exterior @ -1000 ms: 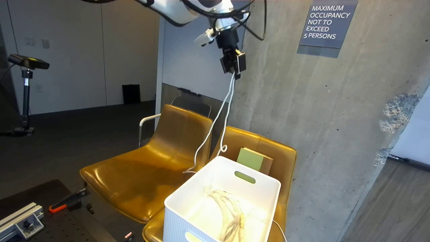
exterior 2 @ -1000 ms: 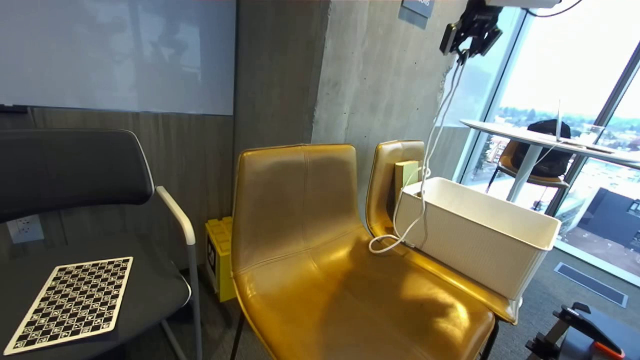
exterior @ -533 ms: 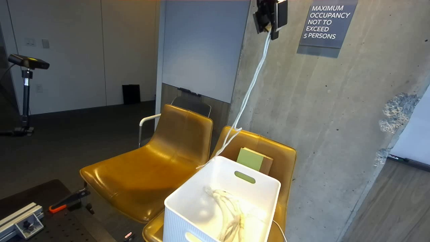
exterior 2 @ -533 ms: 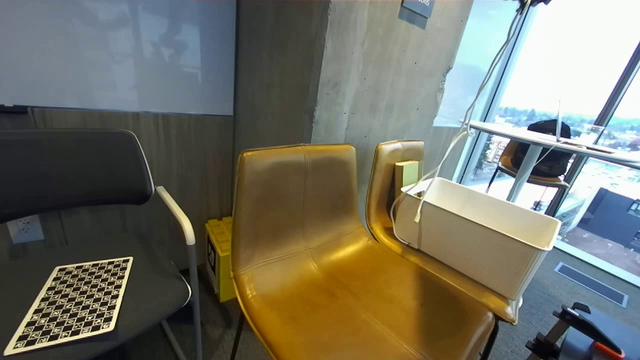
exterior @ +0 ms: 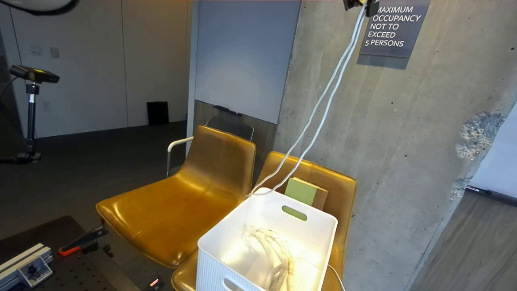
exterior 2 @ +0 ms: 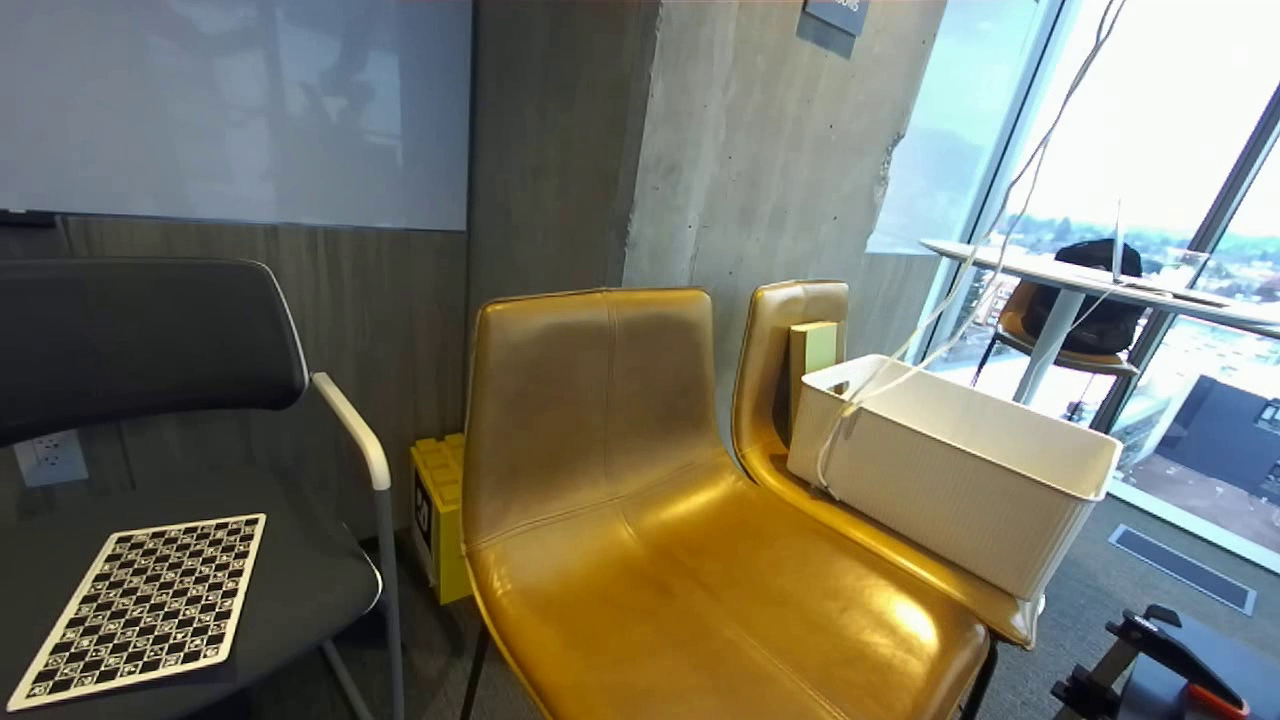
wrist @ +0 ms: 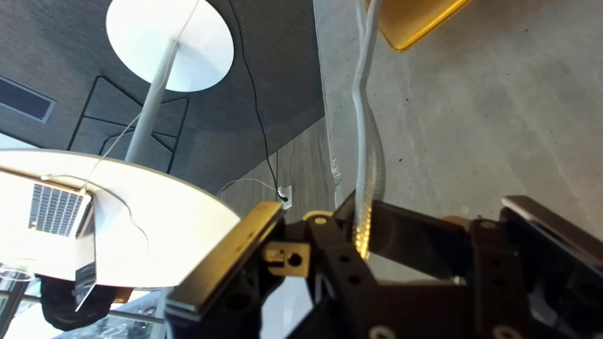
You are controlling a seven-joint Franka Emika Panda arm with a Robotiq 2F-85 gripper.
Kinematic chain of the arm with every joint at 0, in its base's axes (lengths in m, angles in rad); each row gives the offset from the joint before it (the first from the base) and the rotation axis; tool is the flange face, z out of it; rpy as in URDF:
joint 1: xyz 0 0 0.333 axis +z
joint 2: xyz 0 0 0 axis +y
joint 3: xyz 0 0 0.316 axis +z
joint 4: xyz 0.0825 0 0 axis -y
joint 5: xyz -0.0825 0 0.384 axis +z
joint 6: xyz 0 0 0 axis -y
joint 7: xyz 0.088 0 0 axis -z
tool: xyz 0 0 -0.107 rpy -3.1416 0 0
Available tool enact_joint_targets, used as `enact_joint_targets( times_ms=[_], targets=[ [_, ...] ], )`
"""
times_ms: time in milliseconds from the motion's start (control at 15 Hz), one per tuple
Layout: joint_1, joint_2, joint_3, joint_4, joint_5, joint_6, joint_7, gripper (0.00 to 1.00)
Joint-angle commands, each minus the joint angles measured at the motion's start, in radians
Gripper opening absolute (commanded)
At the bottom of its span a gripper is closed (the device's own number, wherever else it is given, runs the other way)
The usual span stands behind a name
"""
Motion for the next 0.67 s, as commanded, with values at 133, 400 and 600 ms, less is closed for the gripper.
enact_joint_targets(
  times_ms=[133, 400, 600],
  targets=[
    [-0.04, 0.114, 0.027, 0.158, 0.009, -0.06, -0.003, 0.0],
    [-0.014, 0.21, 0.05, 0.18, 0.002, -0.067, -0.01, 0.0],
    [-0.003, 0.297, 0.06, 0.189, -0.004, -0.071, -0.026, 0.0]
  ],
)
